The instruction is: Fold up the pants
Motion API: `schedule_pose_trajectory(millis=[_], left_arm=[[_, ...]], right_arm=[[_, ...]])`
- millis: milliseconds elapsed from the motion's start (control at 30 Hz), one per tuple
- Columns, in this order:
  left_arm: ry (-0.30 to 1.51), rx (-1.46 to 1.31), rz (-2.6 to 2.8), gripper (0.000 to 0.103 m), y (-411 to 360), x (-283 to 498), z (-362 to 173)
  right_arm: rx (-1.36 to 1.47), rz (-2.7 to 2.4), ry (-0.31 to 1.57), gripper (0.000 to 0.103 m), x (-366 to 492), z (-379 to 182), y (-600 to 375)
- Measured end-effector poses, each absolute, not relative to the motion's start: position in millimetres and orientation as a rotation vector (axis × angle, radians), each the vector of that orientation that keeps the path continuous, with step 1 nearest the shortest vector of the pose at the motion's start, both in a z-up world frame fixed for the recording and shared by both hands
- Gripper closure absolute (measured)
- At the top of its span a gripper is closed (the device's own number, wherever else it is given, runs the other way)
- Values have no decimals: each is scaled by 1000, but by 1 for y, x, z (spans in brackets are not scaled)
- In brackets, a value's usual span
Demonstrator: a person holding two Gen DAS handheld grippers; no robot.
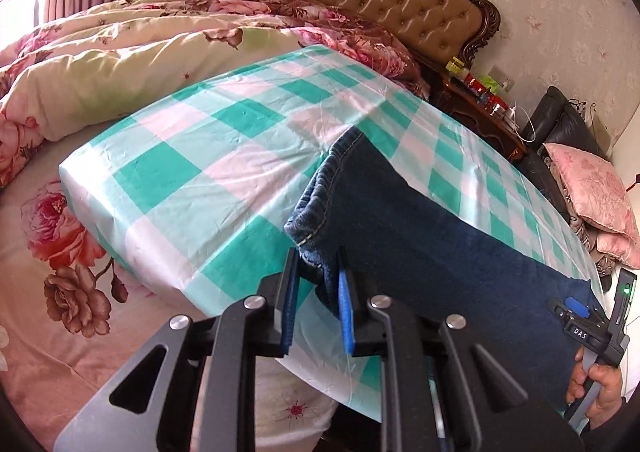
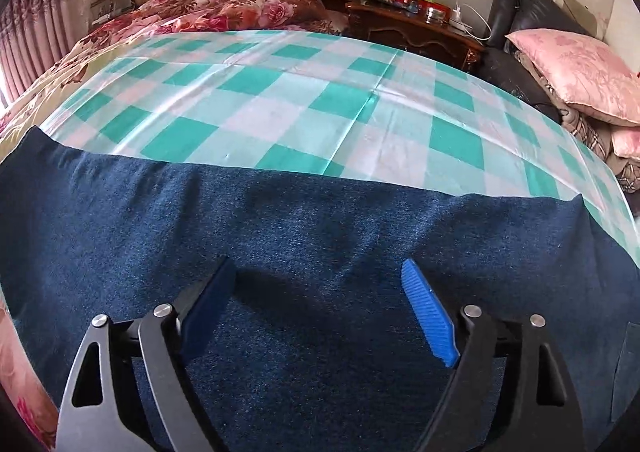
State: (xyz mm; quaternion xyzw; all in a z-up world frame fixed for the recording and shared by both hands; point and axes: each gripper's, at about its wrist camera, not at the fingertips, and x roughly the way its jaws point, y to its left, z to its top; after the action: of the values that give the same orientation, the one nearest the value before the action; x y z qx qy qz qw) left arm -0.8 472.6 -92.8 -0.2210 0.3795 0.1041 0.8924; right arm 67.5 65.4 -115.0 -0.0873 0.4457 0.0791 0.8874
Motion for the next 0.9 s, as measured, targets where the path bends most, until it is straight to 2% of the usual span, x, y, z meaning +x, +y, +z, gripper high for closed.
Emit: schedule_pose_trajectory(millis=[333,533,733,900], left_arm=[[778,-401,233,85,463,-1,-77],[778,-397,245,85,462,0,-72],[764,-353,251,85,453,1,-56],[750,-164,279,85,420,5,-29]], right_arm=[[-131,116,920,21,58,-100,40],[-230,92,940,20,59,-110,38],[-117,128,947,20,54,-97,21],[-1,132,984,20,47,-87,-12]])
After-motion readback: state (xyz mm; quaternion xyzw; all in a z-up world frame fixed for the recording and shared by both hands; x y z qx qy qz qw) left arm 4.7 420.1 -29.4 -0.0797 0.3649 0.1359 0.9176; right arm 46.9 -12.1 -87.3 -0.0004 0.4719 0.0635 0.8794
